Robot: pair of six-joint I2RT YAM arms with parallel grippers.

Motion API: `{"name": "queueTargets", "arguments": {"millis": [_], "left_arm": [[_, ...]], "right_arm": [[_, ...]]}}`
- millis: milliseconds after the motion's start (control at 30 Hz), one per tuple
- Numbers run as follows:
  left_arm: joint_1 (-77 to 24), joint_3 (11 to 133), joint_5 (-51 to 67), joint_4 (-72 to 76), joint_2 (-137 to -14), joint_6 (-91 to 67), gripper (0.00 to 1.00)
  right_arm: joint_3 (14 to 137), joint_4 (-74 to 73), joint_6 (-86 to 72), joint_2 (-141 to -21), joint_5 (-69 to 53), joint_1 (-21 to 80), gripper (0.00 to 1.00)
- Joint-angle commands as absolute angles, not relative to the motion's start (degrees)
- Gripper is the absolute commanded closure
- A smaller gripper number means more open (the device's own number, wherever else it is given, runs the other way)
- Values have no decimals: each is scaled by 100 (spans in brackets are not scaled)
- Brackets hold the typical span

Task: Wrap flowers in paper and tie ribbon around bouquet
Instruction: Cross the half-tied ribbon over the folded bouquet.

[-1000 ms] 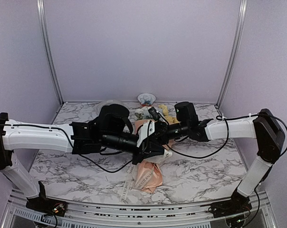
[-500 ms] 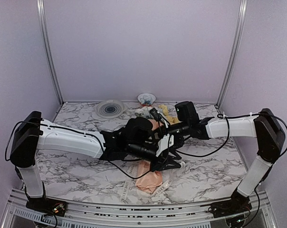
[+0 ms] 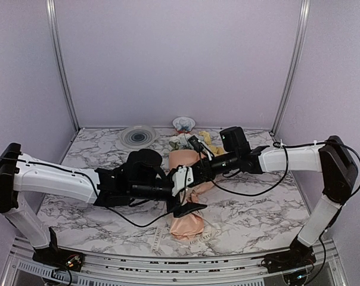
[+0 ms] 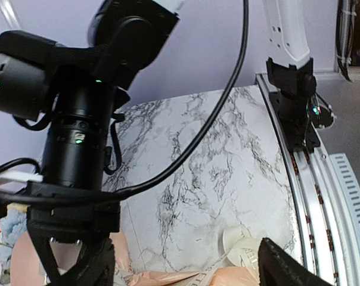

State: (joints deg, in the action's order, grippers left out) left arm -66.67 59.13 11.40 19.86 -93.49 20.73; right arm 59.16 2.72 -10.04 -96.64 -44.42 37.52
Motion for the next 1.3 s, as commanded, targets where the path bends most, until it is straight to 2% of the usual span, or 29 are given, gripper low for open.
{"name": "queueTargets", "arguments": {"millis": [0, 67, 133, 167, 233, 333, 467, 600, 667, 800, 900, 967, 1033, 1200, 1267], "left_arm": [[-6268, 5034, 684, 3042, -8630, 1471, 29], [-5952, 4484, 634, 3843, -8421, 871, 48], [-5684, 3989, 416, 4542, -8371, 339, 54], [-5594, 3800, 366, 4803, -8417, 192, 53], [-5547, 3618, 423, 5139, -8612, 174, 39], [-5533, 3680, 775, 5291, -8964, 5, 27], [-5462, 3854, 784, 5508, -9430, -162, 26], [-5431, 4103, 1245, 5667, -9740, -299, 31], [-5427, 4172, 1234, 5755, -9856, -381, 41], [-5416, 4134, 1076, 6048, -9993, -471, 78], [-5405, 4115, 1144, 6107, -10064, -514, 100], [-5398, 4069, 1129, 6128, -10095, -532, 100], [-5388, 3980, 1100, 6172, -10092, -547, 100], [-5388, 3889, 1202, 6361, -10100, -545, 100], [-5381, 3875, 1185, 6464, -10132, -547, 100]], "right_arm": [[6208, 335, -1059, -9677, -4344, 3856, 100], [6225, 423, -1242, -9669, -4246, 3919, 100], [6204, 587, -1421, -9670, -4174, 3988, 100], [6184, 668, -1500, -9673, -4142, 4029, 100], [6147, 839, -1620, -9683, -4034, 4122, 100], [6197, 911, -1725, -9758, -3951, 4265, 100], [6198, 1075, -1843, -9787, -3925, 4384, 100], [6268, 1075, -1914, -9851, -3909, 4425, 100], [6280, 1082, -1911, -9874, -3935, 4432, 100], [6319, 976, -1873, -9896, -3931, 4449, 100], [6335, 774, -1757, -9830, -3891, 4447, 100], [6381, 504, -1589, -9750, -3818, 4422, 82], [6453, 88, -1304, -9618, -3455, 4329, 72], [6519, -447, -1006, -9496, -3530, 3936, 76], [6698, -890, -689, -9549, -3583, 3925, 70]]}}
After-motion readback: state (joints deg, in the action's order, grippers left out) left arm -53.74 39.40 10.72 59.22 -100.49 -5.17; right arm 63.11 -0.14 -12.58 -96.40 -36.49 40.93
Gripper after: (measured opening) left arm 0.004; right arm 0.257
